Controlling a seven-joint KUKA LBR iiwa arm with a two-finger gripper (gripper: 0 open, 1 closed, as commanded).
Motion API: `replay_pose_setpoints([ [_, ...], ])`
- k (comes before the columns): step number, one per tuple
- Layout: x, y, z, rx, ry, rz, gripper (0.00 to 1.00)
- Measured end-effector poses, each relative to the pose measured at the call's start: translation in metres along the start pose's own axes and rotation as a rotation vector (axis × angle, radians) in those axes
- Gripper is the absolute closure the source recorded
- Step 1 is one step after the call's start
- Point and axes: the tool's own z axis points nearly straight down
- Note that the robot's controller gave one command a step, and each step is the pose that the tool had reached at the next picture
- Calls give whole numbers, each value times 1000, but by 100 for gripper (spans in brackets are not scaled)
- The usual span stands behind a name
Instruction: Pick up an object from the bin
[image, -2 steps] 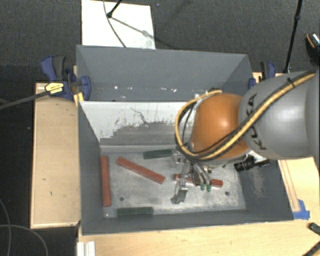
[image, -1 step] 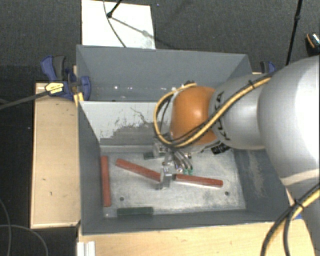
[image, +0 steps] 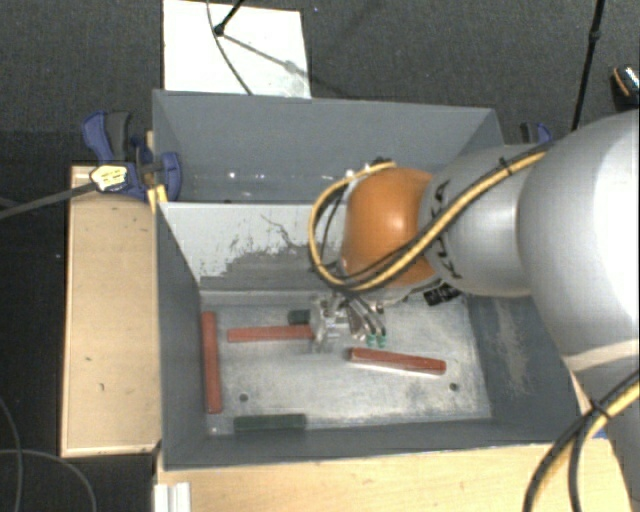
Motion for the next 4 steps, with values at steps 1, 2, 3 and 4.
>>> replay_pose_setpoints([
  [1, 2, 0, 3, 0, 7, 2, 0],
  [2, -4, 54, 3, -3, 5, -512, 0],
  [3, -4, 52, 3, -2, 7, -503, 100],
  [4, -12, 38, -154, 0, -1, -389, 100],
])
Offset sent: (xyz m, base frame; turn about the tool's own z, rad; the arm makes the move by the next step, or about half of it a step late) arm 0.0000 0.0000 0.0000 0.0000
